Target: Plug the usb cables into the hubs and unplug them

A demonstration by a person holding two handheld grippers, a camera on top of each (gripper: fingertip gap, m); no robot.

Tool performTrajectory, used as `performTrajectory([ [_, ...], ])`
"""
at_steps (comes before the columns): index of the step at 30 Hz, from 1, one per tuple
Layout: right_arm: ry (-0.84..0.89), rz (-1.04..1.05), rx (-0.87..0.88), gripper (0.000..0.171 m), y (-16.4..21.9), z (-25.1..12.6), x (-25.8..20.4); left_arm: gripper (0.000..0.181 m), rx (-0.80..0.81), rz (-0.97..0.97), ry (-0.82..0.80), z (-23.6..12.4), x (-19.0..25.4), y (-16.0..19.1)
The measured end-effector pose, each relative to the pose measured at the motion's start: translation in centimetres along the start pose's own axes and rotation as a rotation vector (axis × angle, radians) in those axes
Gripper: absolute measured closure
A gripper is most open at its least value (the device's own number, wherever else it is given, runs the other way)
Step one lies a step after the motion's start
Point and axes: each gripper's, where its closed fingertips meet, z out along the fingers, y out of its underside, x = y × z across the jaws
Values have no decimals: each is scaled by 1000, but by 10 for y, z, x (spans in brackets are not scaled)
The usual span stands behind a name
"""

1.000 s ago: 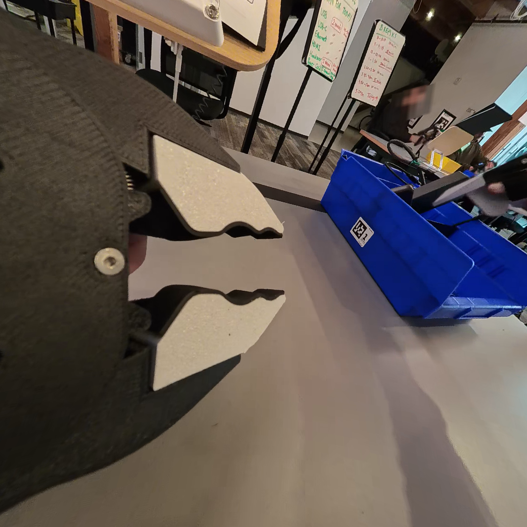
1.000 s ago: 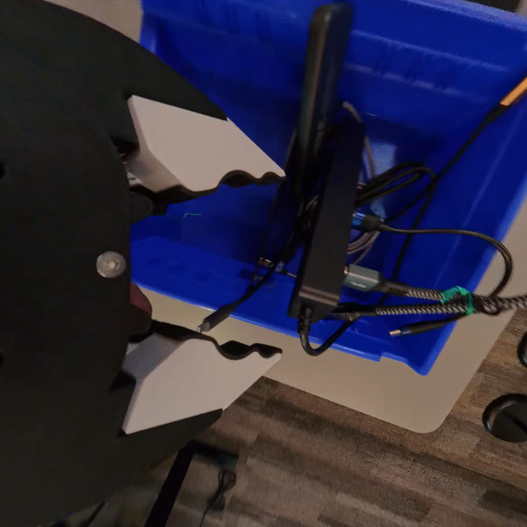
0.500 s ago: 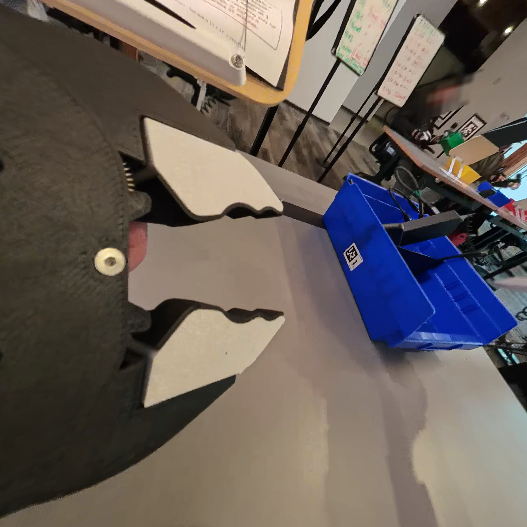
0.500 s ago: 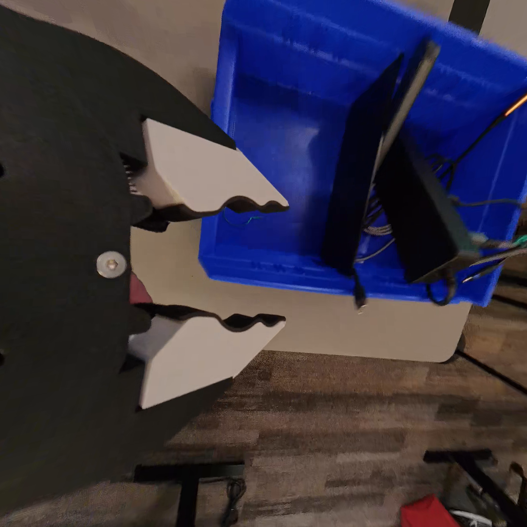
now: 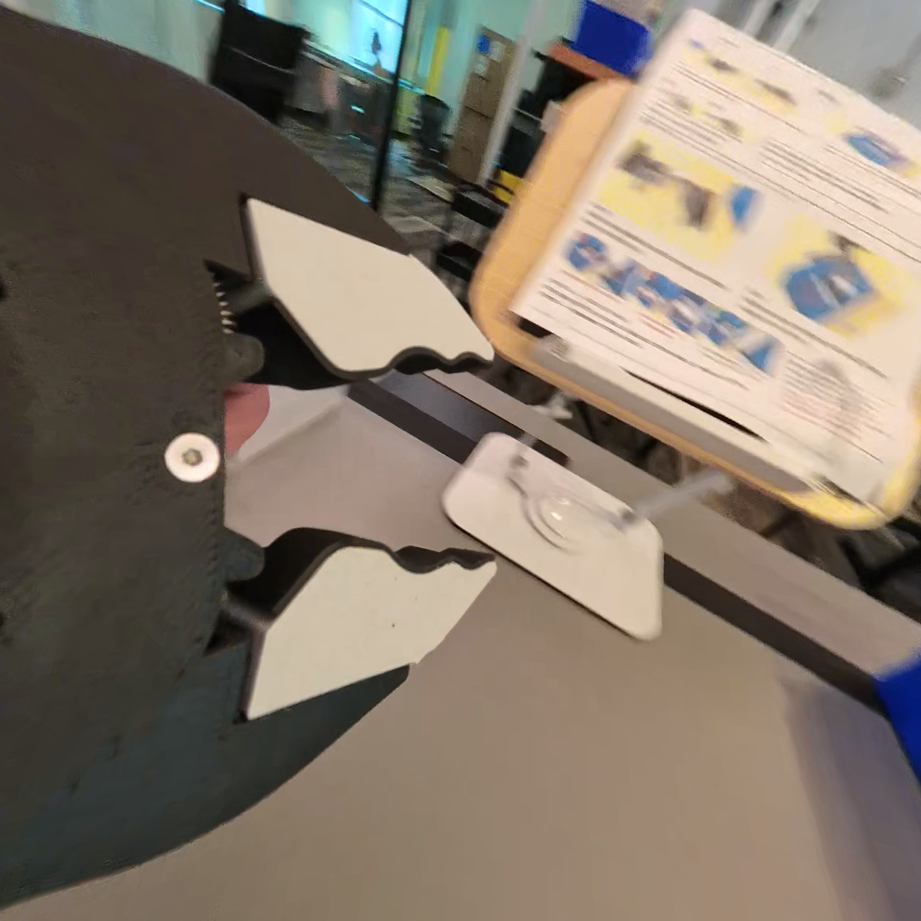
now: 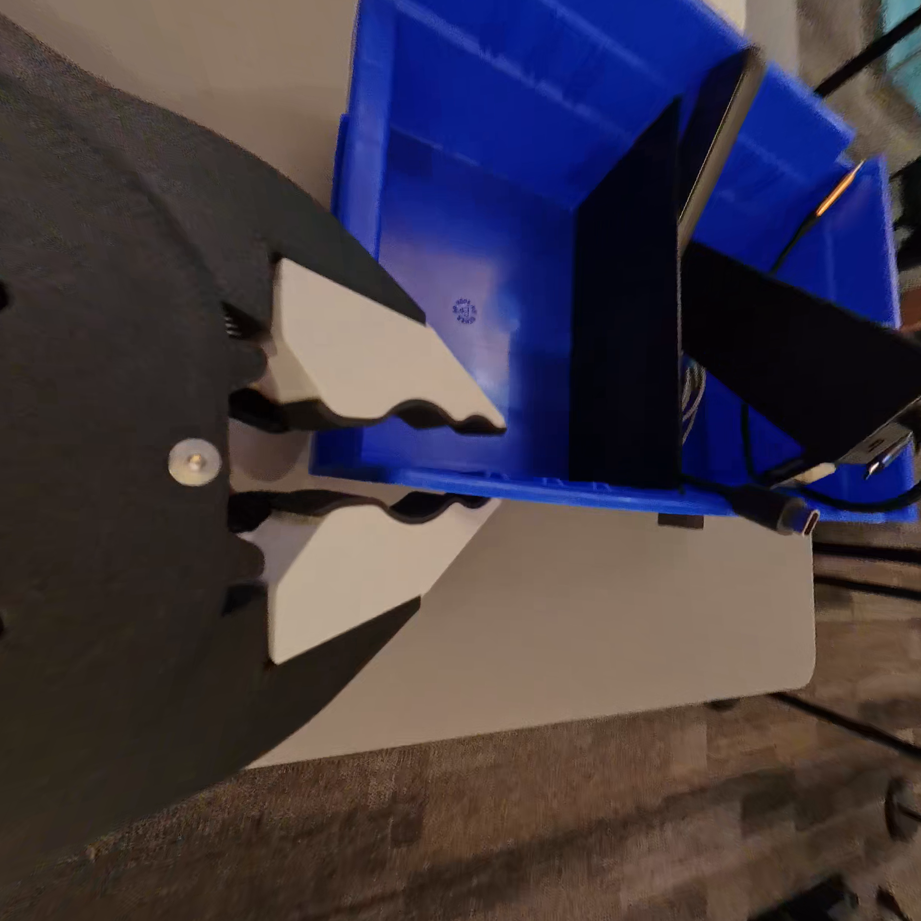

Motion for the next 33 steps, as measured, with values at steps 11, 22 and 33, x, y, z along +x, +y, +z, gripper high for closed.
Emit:
performTrajectory([
  [11, 67, -64, -21, 168, 9, -15, -15, 113, -454, -277, -448, -130, -132, 237],
  [22, 177, 3, 27, 167, 38, -55, -78, 100, -532, -583, -451, -151, -120, 354],
  [33, 118, -20, 37, 166, 59, -75, -156, 136, -308, -898, -267, -115, -106, 353],
])
